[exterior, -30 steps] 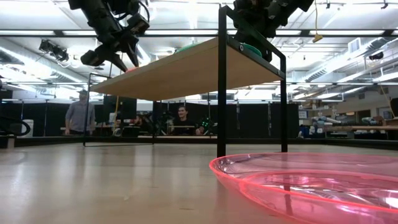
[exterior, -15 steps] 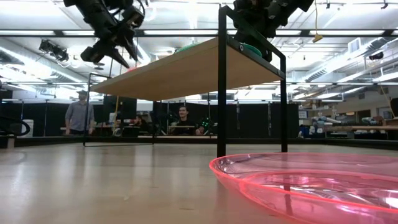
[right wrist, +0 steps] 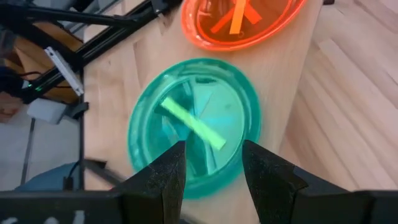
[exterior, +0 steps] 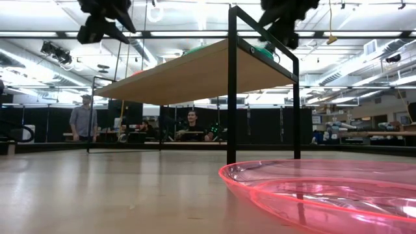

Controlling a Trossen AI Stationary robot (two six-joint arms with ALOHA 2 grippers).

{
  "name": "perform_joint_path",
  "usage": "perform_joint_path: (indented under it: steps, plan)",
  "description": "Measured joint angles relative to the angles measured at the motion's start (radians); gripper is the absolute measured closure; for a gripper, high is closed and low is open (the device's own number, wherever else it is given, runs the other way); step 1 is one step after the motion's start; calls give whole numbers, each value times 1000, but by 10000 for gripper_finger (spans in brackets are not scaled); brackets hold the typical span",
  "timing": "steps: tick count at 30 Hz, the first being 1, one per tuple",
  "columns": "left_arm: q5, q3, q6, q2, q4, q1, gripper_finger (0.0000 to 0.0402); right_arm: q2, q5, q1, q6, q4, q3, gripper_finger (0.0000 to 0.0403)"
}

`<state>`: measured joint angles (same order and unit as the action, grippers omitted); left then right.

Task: Place and stack plates onto a shelf
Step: Stack the pink plate on top of the green plate on the shelf

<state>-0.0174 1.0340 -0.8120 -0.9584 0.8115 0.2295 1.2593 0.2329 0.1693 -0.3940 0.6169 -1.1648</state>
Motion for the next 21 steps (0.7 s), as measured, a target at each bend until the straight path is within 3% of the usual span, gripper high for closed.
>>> perform_joint_path:
  steps: [12,21]
  plan:
    - [278,0,-3,-19,-85,-333,264,-166,-93,-189,-95,89,0,240]
    - [332,0,62,-19,-186,-442,264,-146,-194,-449,-231,93,0,240]
